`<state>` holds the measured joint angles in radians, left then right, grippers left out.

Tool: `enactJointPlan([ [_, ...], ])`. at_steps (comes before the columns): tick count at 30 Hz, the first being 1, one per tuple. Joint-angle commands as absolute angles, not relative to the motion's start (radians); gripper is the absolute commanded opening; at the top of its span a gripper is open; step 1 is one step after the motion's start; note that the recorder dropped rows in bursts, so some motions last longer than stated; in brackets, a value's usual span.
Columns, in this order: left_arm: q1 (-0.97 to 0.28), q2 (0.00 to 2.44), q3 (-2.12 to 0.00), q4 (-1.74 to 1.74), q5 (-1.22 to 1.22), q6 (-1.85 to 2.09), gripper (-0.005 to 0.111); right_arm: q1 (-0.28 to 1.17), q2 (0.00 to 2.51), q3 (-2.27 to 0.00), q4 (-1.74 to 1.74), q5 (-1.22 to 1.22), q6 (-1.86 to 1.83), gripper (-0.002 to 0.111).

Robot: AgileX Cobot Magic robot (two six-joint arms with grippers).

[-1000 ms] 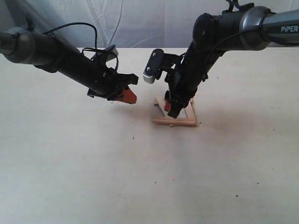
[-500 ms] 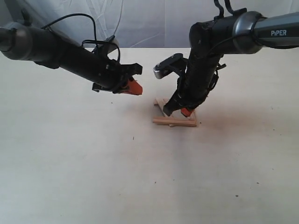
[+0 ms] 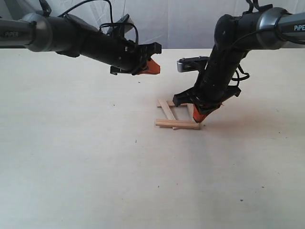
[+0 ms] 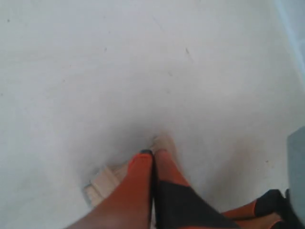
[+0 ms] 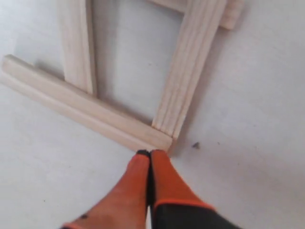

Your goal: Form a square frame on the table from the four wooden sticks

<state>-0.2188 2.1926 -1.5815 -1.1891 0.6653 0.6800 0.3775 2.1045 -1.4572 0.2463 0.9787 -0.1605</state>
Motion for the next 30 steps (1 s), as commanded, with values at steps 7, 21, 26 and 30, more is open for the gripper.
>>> enactJointPlan([
  [7,-0.158,2.198,-1.588,-0.773,0.844,0.529,0.0,0.392,2.105,-1.462,0.34,0.814,-0.172,0.0],
  [21,-0.168,2.198,-1.389,-0.914,0.893,0.657,0.0,0.412,2.166,-1.462,0.35,0.674,-0.164,-0.001],
  [26,-0.205,2.198,-1.358,-0.958,0.841,0.675,0.0,0.42,2.184,-1.462,0.35,0.683,-0.164,-0.001],
  [30,-0.233,2.198,-1.344,-1.004,0.816,0.707,0.0,0.427,2.19,-1.462,0.366,0.677,-0.164,-0.001],
])
